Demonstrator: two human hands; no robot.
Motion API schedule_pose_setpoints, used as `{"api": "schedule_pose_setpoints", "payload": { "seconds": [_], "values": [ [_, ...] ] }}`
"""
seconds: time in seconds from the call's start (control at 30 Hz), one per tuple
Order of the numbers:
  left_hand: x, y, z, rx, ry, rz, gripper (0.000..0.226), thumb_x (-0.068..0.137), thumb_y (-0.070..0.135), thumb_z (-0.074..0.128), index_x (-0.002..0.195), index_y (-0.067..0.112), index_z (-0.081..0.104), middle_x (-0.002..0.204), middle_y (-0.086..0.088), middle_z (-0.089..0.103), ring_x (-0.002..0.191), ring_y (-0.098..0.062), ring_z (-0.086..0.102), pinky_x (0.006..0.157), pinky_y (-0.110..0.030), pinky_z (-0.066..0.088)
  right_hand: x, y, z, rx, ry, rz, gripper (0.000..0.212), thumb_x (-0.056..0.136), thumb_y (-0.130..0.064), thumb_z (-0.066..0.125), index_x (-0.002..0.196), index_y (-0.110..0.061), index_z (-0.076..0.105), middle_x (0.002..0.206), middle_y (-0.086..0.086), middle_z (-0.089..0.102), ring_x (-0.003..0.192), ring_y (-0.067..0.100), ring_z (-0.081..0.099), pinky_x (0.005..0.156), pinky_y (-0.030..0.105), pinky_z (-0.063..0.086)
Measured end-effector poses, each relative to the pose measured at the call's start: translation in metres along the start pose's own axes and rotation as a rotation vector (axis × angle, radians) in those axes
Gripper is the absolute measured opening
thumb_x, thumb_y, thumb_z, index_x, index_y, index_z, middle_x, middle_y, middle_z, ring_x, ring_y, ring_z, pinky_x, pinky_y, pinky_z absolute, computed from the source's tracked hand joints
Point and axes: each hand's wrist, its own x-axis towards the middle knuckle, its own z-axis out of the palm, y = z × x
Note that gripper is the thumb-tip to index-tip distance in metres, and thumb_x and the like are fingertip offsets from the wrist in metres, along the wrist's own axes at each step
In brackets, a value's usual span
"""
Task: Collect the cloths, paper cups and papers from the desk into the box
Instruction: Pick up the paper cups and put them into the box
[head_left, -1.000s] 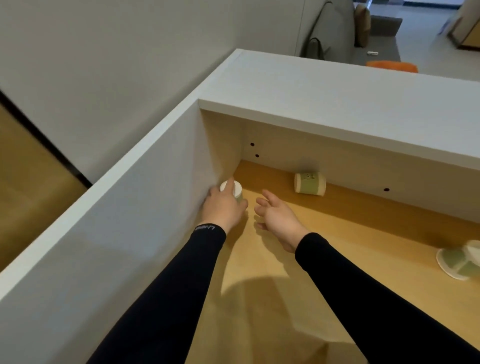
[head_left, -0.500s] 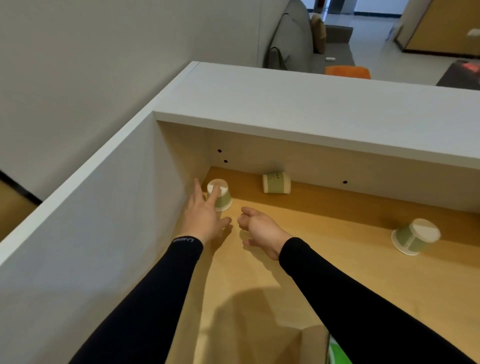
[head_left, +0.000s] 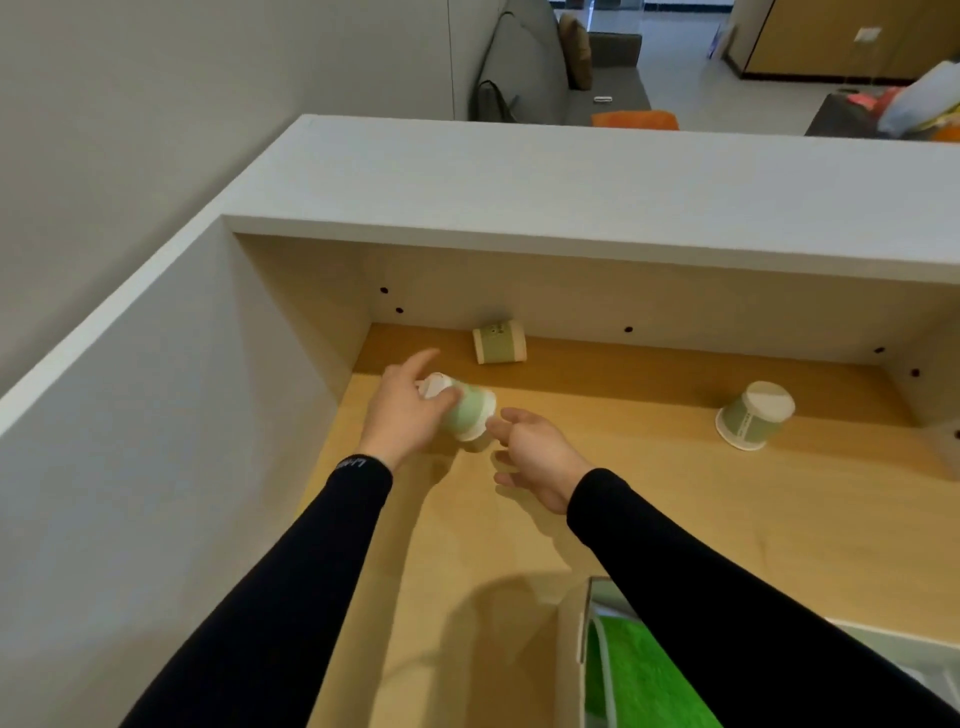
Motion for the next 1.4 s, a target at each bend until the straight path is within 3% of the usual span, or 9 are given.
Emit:
{"api": "schedule_pose_setpoints", "payload": {
  "seconds": [0.13, 0.33, 0.47, 0.6, 0.77, 0.87, 0.97, 1.1, 1.4],
  "values": [
    [-0.050, 0.037, -0.015, -0.520, -0.197, -0.033, 0.022, 0.076, 0.026, 0.072, 0.097, 0.026, 0.063, 0.102, -0.004, 0.065, 0.086, -0.017, 0.067, 0.061, -0.024, 0.055, -0.036, -0.006, -0.025, 0.082, 0.107, -0.209, 0.060, 0.086, -0.039, 0.060, 0.138, -0.020, 0.036, 0.122, 0.005, 0.060, 0.092, 0.013, 0.065, 0.078, 0.031, 0.056],
    [-0.110, 0.110, -0.029, -0.556, -0.612, 0.098, 0.044, 0.065, 0.006, 0.080, 0.102, 0.018, 0.059, 0.100, -0.005, 0.073, 0.086, -0.014, 0.070, 0.065, -0.022, 0.054, -0.133, -0.010, -0.091, 0.009, -0.008, -0.358, 0.063, 0.065, -0.036, 0.073, 0.121, -0.015, 0.057, 0.104, 0.002, 0.072, 0.083, 0.013, 0.068, 0.063, 0.027, 0.054],
    [-0.143, 0.145, -0.004, -0.271, -0.867, 0.166, 0.061, 0.061, 0.000, 0.082, 0.112, 0.020, 0.056, 0.106, -0.005, 0.070, 0.090, -0.017, 0.069, 0.073, -0.029, 0.056, -0.186, 0.022, -0.134, -0.098, -0.004, -0.364, 0.050, 0.057, -0.028, 0.077, 0.105, -0.019, 0.064, 0.097, 0.008, 0.075, 0.091, 0.031, 0.067, 0.081, 0.041, 0.054],
    [-0.177, 0.157, 0.032, 0.159, -1.086, 0.285, 0.056, 0.062, 0.017, 0.082, 0.110, 0.024, 0.055, 0.104, -0.001, 0.068, 0.093, -0.021, 0.066, 0.084, -0.046, 0.053, -0.216, 0.068, -0.157, -0.292, -0.074, -0.159, 0.041, 0.069, -0.014, 0.078, 0.106, -0.011, 0.062, 0.085, -0.001, 0.074, 0.078, 0.019, 0.066, 0.068, 0.032, 0.051],
    [-0.195, 0.155, 0.061, 0.483, -1.263, 0.371, 0.064, 0.066, 0.039, 0.080, 0.123, 0.033, 0.052, 0.117, 0.019, 0.059, 0.104, -0.002, 0.055, 0.090, -0.019, 0.045, -0.230, 0.095, -0.169, -0.635, -0.161, 0.030, 0.047, 0.074, -0.042, 0.073, 0.109, -0.014, 0.059, 0.095, 0.003, 0.067, 0.076, 0.014, 0.065, 0.072, 0.031, 0.055],
    [-0.176, 0.153, 0.049, 0.210, -1.111, 0.272, 0.056, 0.067, 0.050, 0.075, 0.118, 0.038, 0.055, 0.117, 0.021, 0.062, 0.105, 0.005, 0.058, 0.090, -0.016, 0.045, -0.228, 0.083, -0.174, -0.586, 0.014, -0.086, 0.051, 0.079, -0.050, 0.062, 0.118, -0.019, 0.055, 0.108, 0.002, 0.064, 0.081, 0.012, 0.066, 0.064, 0.027, 0.057],
    [-0.147, 0.138, 0.035, -0.130, -0.689, 0.159, 0.026, 0.077, 0.037, 0.071, 0.101, 0.034, 0.064, 0.101, 0.008, 0.073, 0.090, -0.004, 0.067, 0.071, -0.018, 0.055, -0.215, 0.063, -0.175, -0.291, 0.026, -0.204, 0.027, 0.086, -0.037, 0.059, 0.104, -0.016, 0.062, 0.096, 0.001, 0.070, 0.068, 0.010, 0.066, 0.048, 0.022, 0.050],
    [-0.103, 0.103, 0.027, -0.195, -0.289, -0.003, 0.009, 0.085, 0.020, 0.062, 0.092, 0.024, 0.065, 0.094, -0.005, 0.071, 0.082, -0.016, 0.066, 0.069, -0.029, 0.053, -0.168, 0.027, -0.156, -0.183, 0.069, -0.285, 0.017, 0.089, -0.021, 0.058, 0.106, -0.018, 0.059, 0.091, 0.002, 0.070, 0.068, 0.008, 0.066, 0.052, 0.022, 0.053],
    [-0.010, 0.043, 0.036, 0.088, -0.106, -0.082, 0.035, 0.084, 0.023, 0.062, 0.118, 0.024, 0.055, 0.118, -0.001, 0.062, 0.094, -0.014, 0.059, 0.079, -0.033, 0.053, -0.017, -0.027, -0.086, -0.081, 0.125, -0.254, 0.042, 0.091, -0.013, 0.050, 0.133, -0.014, 0.046, 0.129, 0.005, 0.055, 0.109, 0.019, 0.055, 0.088, 0.031, 0.052]
  ]
}}
